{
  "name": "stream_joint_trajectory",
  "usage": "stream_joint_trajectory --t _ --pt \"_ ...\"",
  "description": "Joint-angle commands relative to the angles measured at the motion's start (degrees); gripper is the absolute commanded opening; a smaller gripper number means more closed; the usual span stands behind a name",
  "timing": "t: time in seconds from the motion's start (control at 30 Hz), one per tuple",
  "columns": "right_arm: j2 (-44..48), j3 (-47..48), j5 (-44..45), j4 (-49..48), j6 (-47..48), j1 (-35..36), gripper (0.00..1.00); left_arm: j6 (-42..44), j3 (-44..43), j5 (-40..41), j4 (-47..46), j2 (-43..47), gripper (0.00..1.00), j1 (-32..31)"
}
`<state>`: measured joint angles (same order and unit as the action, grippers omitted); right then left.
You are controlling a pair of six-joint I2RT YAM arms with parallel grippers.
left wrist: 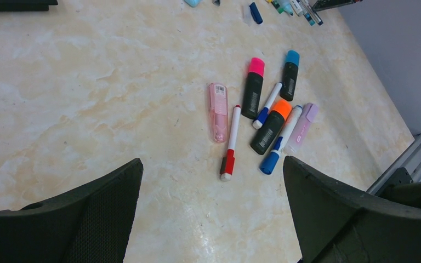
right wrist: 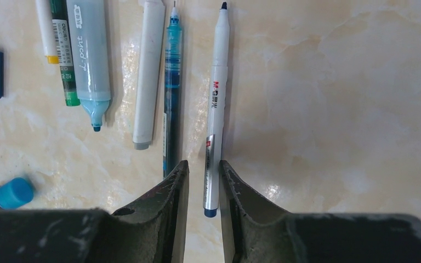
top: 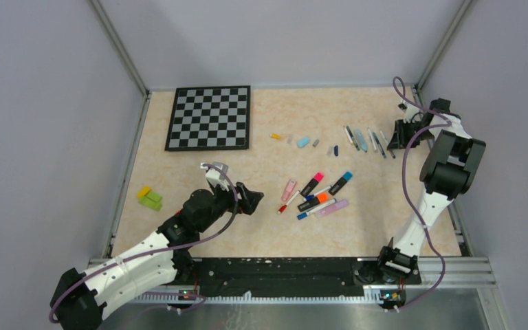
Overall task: Open the pen caps
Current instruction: Place the pen at the center of the board.
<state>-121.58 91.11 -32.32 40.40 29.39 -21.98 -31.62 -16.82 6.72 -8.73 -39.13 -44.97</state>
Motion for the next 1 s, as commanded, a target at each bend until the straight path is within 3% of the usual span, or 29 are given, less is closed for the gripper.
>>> stream_joint_trajectory --t 0.0,0.97 --pt "0.2 0.5 -2.8 0.7 -0.1 0.3 0.26 -0.6 -1.0 -1.2 -3.0 0.2 0.99 0.2" --pt "3.6 2.2 -4.4 1.1 -0.1 0.3 0.26 -1.3 -0.6 -2.8 -3.6 0.0 0.99 0.2"
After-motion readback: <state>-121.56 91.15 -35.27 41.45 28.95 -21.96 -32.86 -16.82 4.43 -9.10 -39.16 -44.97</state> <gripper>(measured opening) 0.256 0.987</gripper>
